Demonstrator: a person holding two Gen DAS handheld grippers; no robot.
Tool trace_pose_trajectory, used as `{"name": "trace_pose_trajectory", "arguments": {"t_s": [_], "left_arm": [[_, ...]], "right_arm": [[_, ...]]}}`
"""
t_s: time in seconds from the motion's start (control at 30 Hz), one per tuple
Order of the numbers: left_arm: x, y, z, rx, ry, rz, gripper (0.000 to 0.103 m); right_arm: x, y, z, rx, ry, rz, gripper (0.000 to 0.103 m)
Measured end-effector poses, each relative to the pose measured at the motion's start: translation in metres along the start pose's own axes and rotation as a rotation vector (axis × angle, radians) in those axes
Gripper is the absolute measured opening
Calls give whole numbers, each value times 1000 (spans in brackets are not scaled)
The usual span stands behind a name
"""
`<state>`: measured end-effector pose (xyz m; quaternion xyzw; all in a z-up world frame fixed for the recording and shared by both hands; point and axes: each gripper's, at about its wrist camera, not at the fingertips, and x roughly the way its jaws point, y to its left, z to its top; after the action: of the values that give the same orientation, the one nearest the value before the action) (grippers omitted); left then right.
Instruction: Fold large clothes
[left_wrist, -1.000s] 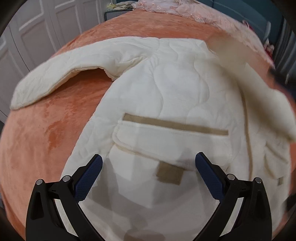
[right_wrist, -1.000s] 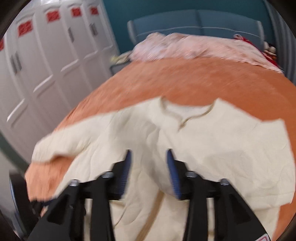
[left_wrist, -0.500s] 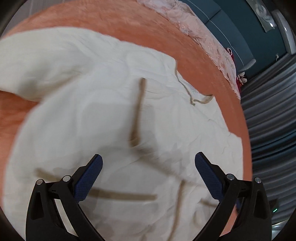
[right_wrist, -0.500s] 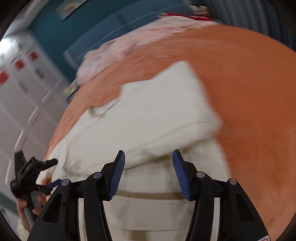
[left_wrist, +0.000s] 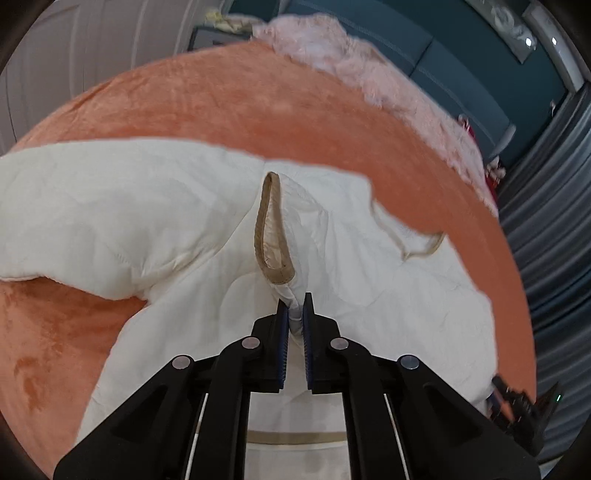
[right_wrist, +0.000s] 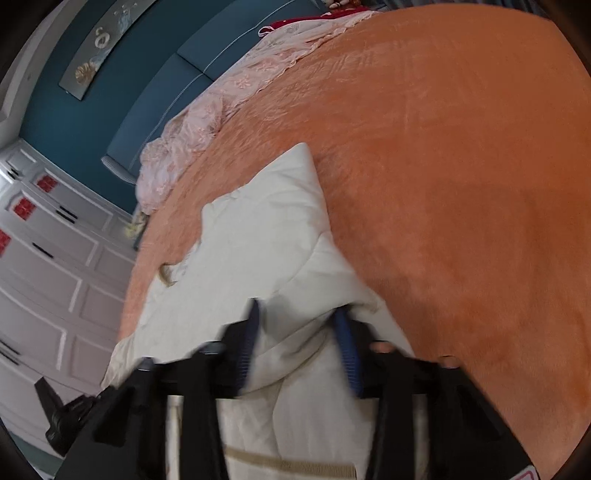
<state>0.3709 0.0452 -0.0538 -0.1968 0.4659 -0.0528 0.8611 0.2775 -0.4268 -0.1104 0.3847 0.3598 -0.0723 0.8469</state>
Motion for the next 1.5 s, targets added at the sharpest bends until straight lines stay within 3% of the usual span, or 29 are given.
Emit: {"name": "trace_pose_trajectory", "arguments": {"t_s": [0.17,0.33,0.6,0.87,1.0,1.1,1.2,1.3,1.5], "left_arm": [[29,-7,-22,68,62,48,6],[41,-13,-45,146,25,139,7],[47,-20,-59,242,-35,207,8],[48,-20,-63,254,-78,209,9],[49,-23,-66,270,-94,226,9],[49,-23,-66,272,-98,226,9],[49,-23,-68,279,-99,226,9],[49,-24,-68,282,-102,229,9],[49,-24,-68,284,-104,229,8]], "right_arm": [[-26,23,5,-86,-162,-97,8],[4,25,-5,-190,-87,-281,8],[27,30,-23,-315,-91,-405,10],[26,33,-31,-352,-104,-445,12],[8,34,-34,-305,-105,-435,16],[-29,42,-52,-252,-187,-448,20],[-52,74,-64,-309,-255,-392,22],[-30,116,-68,-429,-162,-300,22],[31,152,-97,-560,-34,-281,22]]}}
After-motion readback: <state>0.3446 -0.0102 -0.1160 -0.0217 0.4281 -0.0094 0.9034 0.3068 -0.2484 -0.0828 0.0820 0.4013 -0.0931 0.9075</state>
